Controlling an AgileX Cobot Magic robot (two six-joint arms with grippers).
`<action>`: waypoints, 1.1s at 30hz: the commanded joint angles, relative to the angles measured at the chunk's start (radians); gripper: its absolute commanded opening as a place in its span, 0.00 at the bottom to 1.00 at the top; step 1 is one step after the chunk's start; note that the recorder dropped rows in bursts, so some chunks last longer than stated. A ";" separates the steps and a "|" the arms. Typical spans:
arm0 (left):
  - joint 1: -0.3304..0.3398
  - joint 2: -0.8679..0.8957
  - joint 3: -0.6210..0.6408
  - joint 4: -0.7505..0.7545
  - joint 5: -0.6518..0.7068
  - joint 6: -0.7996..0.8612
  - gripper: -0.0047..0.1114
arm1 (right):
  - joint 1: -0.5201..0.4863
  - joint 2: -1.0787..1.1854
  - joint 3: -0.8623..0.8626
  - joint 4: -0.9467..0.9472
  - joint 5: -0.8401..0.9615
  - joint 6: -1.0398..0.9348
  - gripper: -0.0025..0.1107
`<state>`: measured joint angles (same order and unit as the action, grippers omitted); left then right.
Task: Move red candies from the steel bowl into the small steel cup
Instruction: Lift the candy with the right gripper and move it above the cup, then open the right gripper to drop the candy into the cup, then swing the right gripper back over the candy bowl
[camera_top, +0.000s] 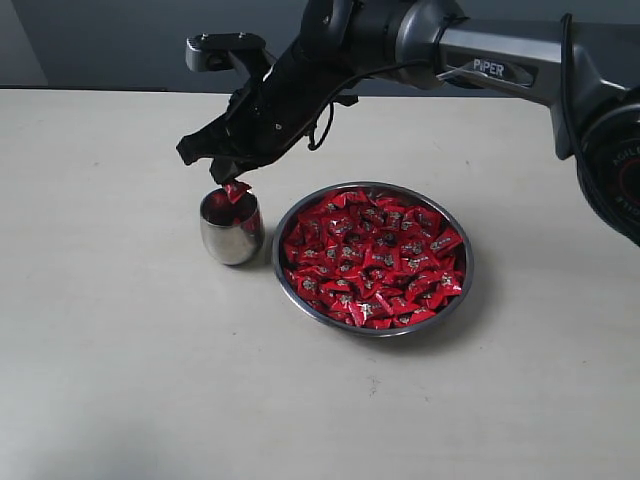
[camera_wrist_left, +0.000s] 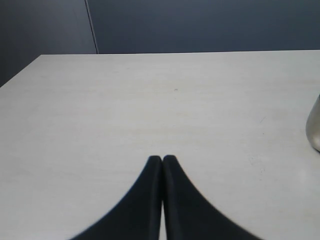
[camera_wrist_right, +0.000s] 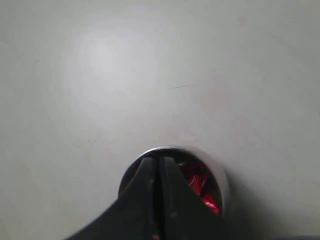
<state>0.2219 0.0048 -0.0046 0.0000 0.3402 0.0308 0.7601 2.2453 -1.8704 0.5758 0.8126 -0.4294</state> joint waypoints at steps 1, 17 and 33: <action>-0.005 -0.005 0.005 -0.006 -0.010 -0.001 0.04 | -0.002 -0.002 -0.007 0.002 -0.010 -0.007 0.02; -0.005 -0.005 0.005 -0.006 -0.010 -0.001 0.04 | -0.002 -0.002 -0.007 0.005 -0.008 -0.007 0.37; -0.005 -0.005 0.005 -0.006 -0.010 -0.001 0.04 | -0.004 -0.100 -0.007 -0.150 -0.006 -0.003 0.37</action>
<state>0.2219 0.0048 -0.0046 0.0000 0.3402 0.0308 0.7601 2.1845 -1.8704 0.5023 0.8045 -0.4462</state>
